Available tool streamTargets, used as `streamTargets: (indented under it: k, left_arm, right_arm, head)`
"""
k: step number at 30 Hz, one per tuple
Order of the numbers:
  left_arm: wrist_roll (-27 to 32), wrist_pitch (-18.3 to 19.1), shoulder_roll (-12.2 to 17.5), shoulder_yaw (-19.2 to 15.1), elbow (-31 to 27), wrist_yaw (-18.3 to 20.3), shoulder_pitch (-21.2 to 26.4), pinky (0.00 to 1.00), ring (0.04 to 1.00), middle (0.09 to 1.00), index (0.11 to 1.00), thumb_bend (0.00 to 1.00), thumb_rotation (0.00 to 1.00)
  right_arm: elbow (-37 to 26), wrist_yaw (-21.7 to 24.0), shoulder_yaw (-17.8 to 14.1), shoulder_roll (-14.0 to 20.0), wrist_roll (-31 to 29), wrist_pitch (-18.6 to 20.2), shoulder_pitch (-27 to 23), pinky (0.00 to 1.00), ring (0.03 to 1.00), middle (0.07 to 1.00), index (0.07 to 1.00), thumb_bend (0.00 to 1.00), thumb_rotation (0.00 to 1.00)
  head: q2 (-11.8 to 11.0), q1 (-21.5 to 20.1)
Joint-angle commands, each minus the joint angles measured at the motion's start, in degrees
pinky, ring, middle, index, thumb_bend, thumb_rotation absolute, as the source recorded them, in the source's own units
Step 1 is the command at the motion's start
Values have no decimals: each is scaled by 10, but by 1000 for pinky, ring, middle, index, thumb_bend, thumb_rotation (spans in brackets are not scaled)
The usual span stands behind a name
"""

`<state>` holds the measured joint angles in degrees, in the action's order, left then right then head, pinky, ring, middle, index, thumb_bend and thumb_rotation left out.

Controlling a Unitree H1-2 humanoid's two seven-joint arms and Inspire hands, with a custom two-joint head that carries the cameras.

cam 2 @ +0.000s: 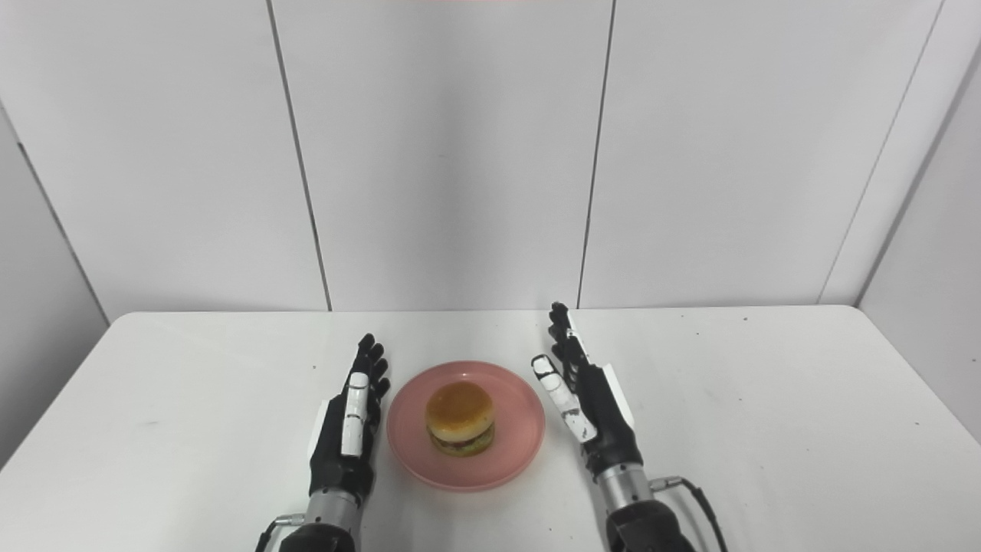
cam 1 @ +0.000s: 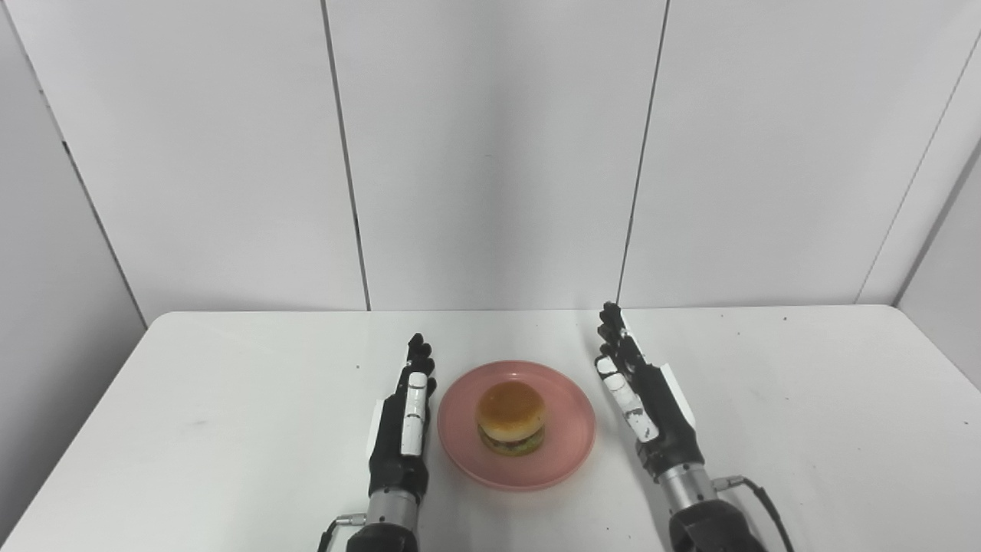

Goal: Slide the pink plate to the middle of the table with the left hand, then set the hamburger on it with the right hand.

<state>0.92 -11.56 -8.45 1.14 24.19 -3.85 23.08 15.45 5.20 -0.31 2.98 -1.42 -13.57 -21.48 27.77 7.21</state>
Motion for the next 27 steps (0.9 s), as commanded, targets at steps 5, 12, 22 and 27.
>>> streamTargets:
  k: [5, 12, 22, 27]
  left_arm:
    - [-9, -30, 18, -1, 13, 2, -17, 1000, 1000, 1000, 1000, 586, 1000]
    - [4, -9, 19, 6, -2, 20, -25, 1000, 1000, 1000, 1000, 588, 1000]
    - [5, 26, 25, 9, -20, 37, -31, 1000, 1000, 1000, 1000, 598, 1000]
    - [26, 58, 33, 7, -39, 64, -35, 1000, 1000, 1000, 1000, 610, 1000]
  right_arm:
    - [-42, 16, -5, -1, -45, 30, 7, 1000, 1000, 1000, 1000, 658, 998]
    - [-66, 17, -10, -21, -97, 94, 14, 1000, 1000, 1000, 1000, 657, 894]
    - [-36, -11, -18, -22, -64, 68, 1, 1000, 1000, 1000, 1000, 671, 907]
    - [-28, -31, -18, -29, -40, 56, -4, 1000, 1000, 1000, 1000, 650, 923]
  head:
    - [0, -1]
    - [2, -5]
    - [3, -18]
    - [4, -38]
